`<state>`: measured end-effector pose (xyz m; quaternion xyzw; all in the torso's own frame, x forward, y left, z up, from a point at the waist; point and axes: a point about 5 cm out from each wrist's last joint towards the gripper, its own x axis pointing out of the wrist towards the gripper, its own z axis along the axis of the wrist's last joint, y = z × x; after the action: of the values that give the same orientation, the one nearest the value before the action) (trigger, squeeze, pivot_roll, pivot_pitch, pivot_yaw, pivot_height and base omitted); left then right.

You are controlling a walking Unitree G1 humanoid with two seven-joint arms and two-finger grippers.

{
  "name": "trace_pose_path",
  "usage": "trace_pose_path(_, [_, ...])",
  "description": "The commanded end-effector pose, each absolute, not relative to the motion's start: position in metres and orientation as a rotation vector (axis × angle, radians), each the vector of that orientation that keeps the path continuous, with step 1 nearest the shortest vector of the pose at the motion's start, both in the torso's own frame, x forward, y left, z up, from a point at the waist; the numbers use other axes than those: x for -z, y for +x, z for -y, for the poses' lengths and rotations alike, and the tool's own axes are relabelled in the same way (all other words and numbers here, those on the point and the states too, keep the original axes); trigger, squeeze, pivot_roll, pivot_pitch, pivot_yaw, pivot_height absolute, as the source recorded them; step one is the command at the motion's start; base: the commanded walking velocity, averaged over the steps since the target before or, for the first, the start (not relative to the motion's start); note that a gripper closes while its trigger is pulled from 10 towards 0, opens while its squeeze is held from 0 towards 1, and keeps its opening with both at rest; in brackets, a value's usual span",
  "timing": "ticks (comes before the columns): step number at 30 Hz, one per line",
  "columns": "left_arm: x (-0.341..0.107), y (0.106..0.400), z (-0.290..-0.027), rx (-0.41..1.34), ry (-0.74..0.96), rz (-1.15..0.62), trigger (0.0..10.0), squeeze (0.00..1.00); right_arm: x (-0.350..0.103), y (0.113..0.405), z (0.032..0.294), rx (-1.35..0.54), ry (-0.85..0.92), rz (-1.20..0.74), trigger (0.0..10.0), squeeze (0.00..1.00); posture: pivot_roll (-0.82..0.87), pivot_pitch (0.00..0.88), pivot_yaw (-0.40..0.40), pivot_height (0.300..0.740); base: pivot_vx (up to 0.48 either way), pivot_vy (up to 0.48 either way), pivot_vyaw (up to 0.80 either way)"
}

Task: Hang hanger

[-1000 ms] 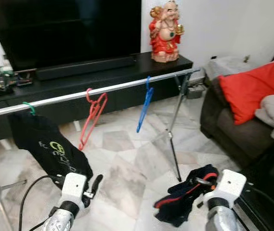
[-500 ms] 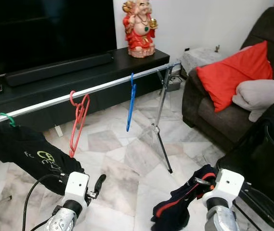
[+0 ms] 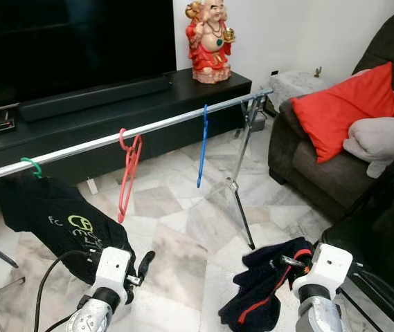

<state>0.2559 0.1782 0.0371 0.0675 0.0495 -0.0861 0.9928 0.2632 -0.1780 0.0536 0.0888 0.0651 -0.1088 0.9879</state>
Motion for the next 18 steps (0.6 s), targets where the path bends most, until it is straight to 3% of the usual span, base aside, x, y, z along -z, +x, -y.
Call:
trace_pose_path(1, [-0.0391,0.2568,-0.1787,0.170,0.124,-0.097,10.0,0.00,-0.0569,0.2655,0.1786,0.220,0.172,-0.106,10.0,0.00,0.04,0.024,0.064,0.740,0.000,0.480,0.00])
trace_pose_path(12, [-0.0392,0.2564,-0.1780,0.178,0.137,-0.096,10.0,0.00,-0.0554,0.2643,0.1791,0.220,0.165,-0.110,10.0,0.00,0.05,0.031,0.060,0.740,0.000,0.474,0.00])
trace_pose_path(18, [-0.0396,0.2562,-0.1767,0.185,0.147,-0.093,10.0,0.00,-0.0551,0.2643,0.1802,0.223,0.160,-0.110,10.0,0.00,0.04,0.032,0.060,0.740,0.000,0.106,0.00])
